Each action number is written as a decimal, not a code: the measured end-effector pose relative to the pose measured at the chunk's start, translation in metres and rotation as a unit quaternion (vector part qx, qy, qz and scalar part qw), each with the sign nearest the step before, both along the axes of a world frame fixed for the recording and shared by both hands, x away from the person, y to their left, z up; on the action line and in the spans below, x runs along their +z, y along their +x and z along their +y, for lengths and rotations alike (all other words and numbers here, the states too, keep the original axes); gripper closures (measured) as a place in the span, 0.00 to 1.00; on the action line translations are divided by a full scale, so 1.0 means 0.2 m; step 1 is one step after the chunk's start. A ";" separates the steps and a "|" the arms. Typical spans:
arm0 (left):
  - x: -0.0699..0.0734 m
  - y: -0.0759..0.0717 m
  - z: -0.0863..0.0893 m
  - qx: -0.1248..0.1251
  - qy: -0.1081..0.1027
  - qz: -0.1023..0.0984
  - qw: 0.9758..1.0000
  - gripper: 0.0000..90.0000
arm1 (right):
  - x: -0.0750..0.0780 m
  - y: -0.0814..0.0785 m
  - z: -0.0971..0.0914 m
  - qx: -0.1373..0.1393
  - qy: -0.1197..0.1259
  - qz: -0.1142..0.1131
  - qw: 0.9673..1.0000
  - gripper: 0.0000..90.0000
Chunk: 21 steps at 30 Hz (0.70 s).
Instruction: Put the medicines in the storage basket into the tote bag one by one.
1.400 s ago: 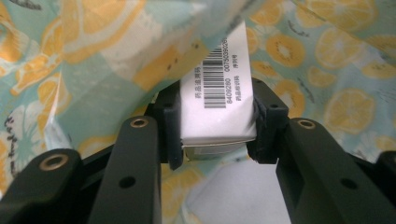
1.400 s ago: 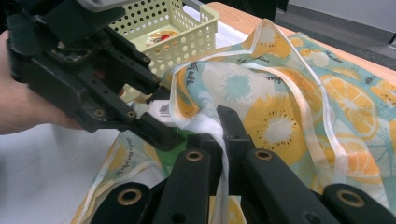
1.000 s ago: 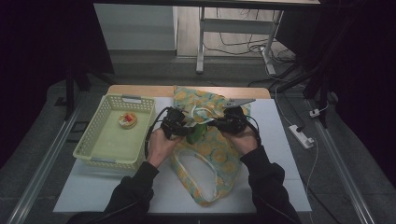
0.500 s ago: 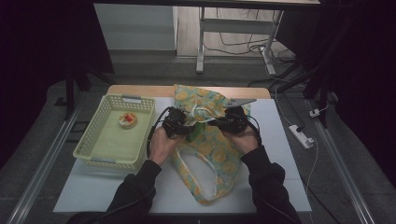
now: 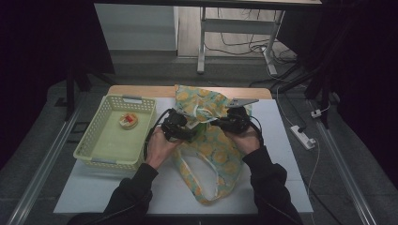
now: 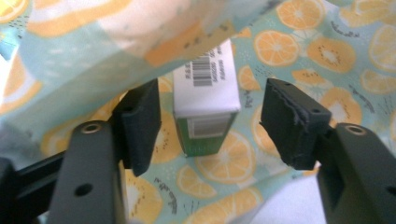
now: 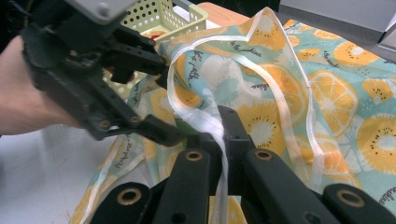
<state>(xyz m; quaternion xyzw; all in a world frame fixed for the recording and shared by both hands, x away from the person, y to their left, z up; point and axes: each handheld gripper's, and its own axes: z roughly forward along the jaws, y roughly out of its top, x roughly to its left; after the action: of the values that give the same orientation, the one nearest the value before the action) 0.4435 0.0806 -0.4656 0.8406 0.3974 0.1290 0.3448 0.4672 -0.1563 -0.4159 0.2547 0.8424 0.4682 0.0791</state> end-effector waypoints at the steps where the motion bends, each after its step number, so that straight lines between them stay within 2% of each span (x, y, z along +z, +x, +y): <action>1: 0.01 -0.01 0.01 -0.001 -0.003 -0.002 1.000 0.38 | 0.00 0.00 0.00 0.000 0.000 0.000 1.000 0.99; 3: 0.02 -0.04 0.03 -0.007 -0.018 0.000 1.000 0.35 | 0.00 0.00 0.00 0.000 0.000 0.001 1.000 0.99; 6: 0.04 -0.07 0.05 -0.014 -0.021 0.001 1.000 0.32 | 0.00 0.00 0.00 -0.001 0.000 0.001 1.000 0.99; 10: 0.06 -0.10 0.10 -0.021 -0.044 0.015 0.999 0.28 | 0.00 0.00 0.00 -0.001 0.000 0.001 1.000 0.99; 13: 0.07 -0.11 0.14 -0.022 -0.045 0.030 0.998 0.23 | 0.00 0.00 0.00 -0.001 -0.001 0.000 1.000 0.99; 15: 0.08 -0.12 0.16 -0.020 -0.034 0.032 0.999 0.19 | 0.00 0.00 0.00 -0.001 -0.001 0.001 1.000 0.99; 21: 0.10 -0.16 0.24 -0.029 -0.048 0.034 0.998 0.11 | 0.00 0.00 -0.01 -0.001 -0.001 0.001 1.000 0.99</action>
<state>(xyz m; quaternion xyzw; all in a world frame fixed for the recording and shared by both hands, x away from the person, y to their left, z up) 0.4121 0.1295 -0.4446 0.8382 0.3898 0.0708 0.3747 0.4680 -0.1575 -0.4165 0.2558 0.8427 0.4673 0.0784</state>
